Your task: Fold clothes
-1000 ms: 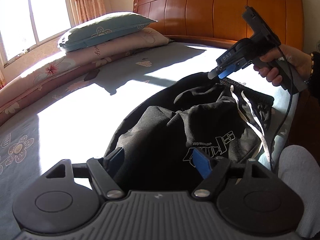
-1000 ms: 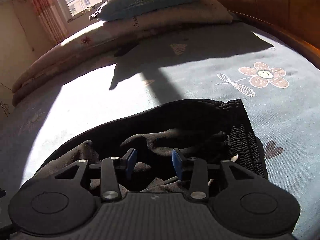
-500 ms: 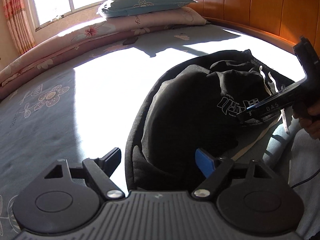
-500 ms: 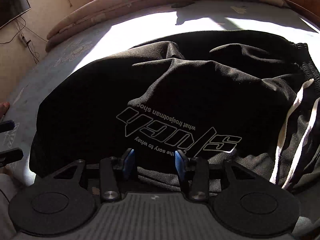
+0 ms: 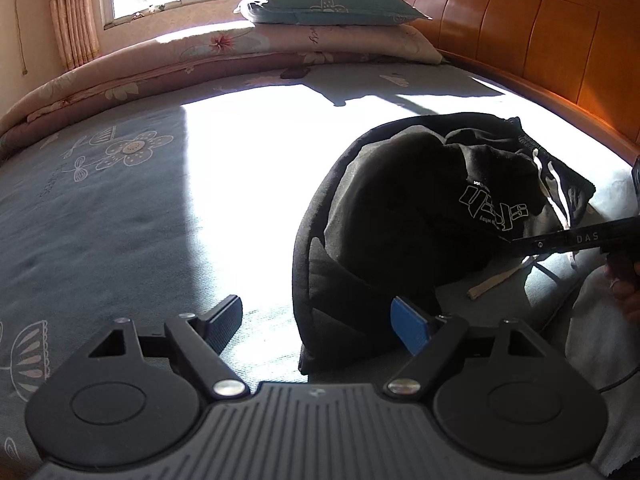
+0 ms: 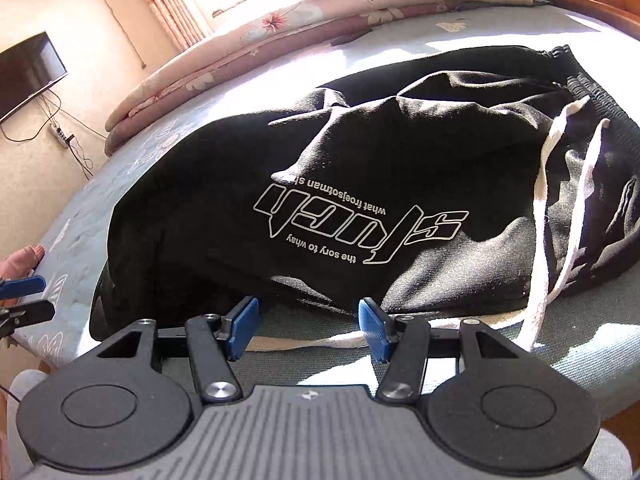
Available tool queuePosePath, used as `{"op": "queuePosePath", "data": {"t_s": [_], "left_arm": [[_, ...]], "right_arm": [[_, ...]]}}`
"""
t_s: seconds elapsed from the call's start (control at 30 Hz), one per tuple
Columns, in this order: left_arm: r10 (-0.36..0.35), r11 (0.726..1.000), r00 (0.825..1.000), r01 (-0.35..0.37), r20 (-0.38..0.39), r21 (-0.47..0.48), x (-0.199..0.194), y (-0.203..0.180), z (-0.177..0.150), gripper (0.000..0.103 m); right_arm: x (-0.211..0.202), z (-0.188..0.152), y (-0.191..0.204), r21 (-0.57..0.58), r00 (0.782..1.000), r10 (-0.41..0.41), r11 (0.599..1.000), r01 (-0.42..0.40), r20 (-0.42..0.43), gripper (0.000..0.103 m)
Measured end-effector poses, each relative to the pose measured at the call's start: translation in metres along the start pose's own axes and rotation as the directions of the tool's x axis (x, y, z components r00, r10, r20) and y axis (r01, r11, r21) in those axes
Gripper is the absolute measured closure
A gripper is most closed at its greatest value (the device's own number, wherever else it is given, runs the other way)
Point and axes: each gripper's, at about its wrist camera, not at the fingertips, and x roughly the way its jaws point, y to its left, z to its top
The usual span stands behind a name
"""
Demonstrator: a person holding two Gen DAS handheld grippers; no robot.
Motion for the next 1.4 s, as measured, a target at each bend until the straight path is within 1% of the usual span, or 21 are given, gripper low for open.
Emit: {"op": "queuePosePath", "data": {"t_s": [0.07,0.13,0.17,0.23,0.3,0.5,0.53,0.63,0.73,0.8,0.83,0.93,1.03,1.1,1.2,1.23,1.27,1.3,1.33,1.37,1.4], "left_arm": [[-0.01,1.0,1.0,0.01,-0.011,-0.003,0.007,0.004,0.0,0.022],[-0.022,0.999,0.999,0.021,-0.029,-0.025,0.016,0.009,0.0,0.022],[-0.028,0.998,0.999,0.026,-0.042,-0.052,0.021,0.012,-0.001,0.022],[-0.055,0.994,0.996,0.049,-0.066,-0.099,0.032,0.019,-0.003,0.022],[-0.081,0.991,0.994,0.073,-0.068,-0.111,0.039,0.02,-0.006,0.022],[-0.158,0.978,0.985,0.146,-0.072,-0.146,0.06,0.025,-0.015,0.023],[-0.184,0.973,0.981,0.172,-0.065,-0.152,0.062,0.025,-0.016,0.024],[-0.278,0.949,0.96,0.271,-0.024,-0.16,0.06,0.021,-0.018,0.025],[-0.353,0.928,0.934,0.356,0.049,-0.11,0.047,0.015,-0.017,0.025],[-0.387,0.918,0.919,0.392,0.08,-0.063,0.04,0.01,-0.015,0.024],[-0.394,0.916,0.916,0.398,0.079,-0.051,0.04,0.008,-0.015,0.023],[-0.399,0.915,0.914,0.402,0.066,-0.04,0.044,0.007,-0.017,0.023],[-0.426,0.897,0.903,0.43,0.056,-0.099,0.051,0.017,-0.02,0.025],[-0.428,0.894,0.902,0.432,0.055,-0.122,0.052,0.024,-0.024,0.025],[-0.427,0.891,0.904,0.427,0.04,-0.153,0.055,0.032,-0.028,0.034],[-0.424,0.89,0.905,0.424,0.032,-0.168,0.056,0.034,-0.03,0.042],[-0.422,0.89,0.906,0.418,0.022,-0.181,0.058,0.036,-0.031,0.053],[-0.418,0.891,0.908,0.413,0.012,-0.191,0.059,0.037,-0.032,0.06],[-0.409,0.894,0.912,0.403,0.006,-0.195,0.06,0.037,-0.033,0.073],[-0.397,0.9,0.918,0.39,0.003,-0.195,0.059,0.037,-0.033,0.084],[-0.374,0.91,0.928,0.366,-0.001,-0.192,0.058,0.036,-0.033,0.088]], "right_arm": [[-0.002,-0.016,0.0,-0.047,0.997,0.054,0.998,-0.051,0.049,0.042],[0.0,-0.023,-0.007,0.024,0.989,0.129,0.991,-0.131,0.069,0.042],[0.001,-0.024,-0.01,0.063,0.98,0.177,0.981,-0.183,0.094,0.042],[0.0,-0.024,-0.015,0.1,0.969,0.216,0.968,-0.229,0.123,0.041],[0.0,-0.022,-0.015,0.107,0.966,0.215,0.967,-0.231,0.143,0.04],[0.01,-0.02,-0.01,0.082,0.975,0.201,0.975,-0.209,0.092,0.038],[0.01,-0.021,-0.01,0.081,0.975,0.201,0.975,-0.208,0.093,0.038],[0.01,-0.021,-0.013,0.09,0.975,0.199,0.974,-0.208,0.096,0.038],[0.011,-0.021,-0.013,0.093,0.975,0.2,0.974,-0.208,0.094,0.037],[0.012,-0.021,-0.013,0.093,0.975,0.202,0.973,-0.211,0.093,0.037],[0.012,-0.02,-0.013,0.093,0.975,0.204,0.973,-0.212,0.093,0.036],[0.013,-0.02,-0.011,0.088,0.975,0.203,0.974,-0.211,0.092,0.036],[0.012,-0.021,-0.011,0.086,0.975,0.203,0.974,-0.211,0.091,0.036],[0.012,-0.021,-0.012,0.09,0.974,0.205,0.973,-0.213,0.09,0.036],[0.012,-0.021,-0.012,0.092,0.974,0.208,0.972,-0.216,0.091,0.036],[0.012,-0.021,-0.012,0.091,0.974,0.208,0.972,-0.216,0.09,0.036],[0.012,-0.021,-0.011,0.091,0.974,0.208,0.972,-0.216,0.09,0.036],[0.012,-0.021,-0.011,0.091,0.974,0.209,0.972,-0.217,0.09,0.036],[0.012,-0.021,-0.011,0.091,0.974,0.209,0.972,-0.217,0.09,0.036],[0.012,-0.021,-0.011,0.092,0.974,0.21,0.972,-0.218,0.09,0.036],[0.012,-0.021,-0.012,0.092,0.973,0.211,0.971,-0.219,0.089,0.036]]}}
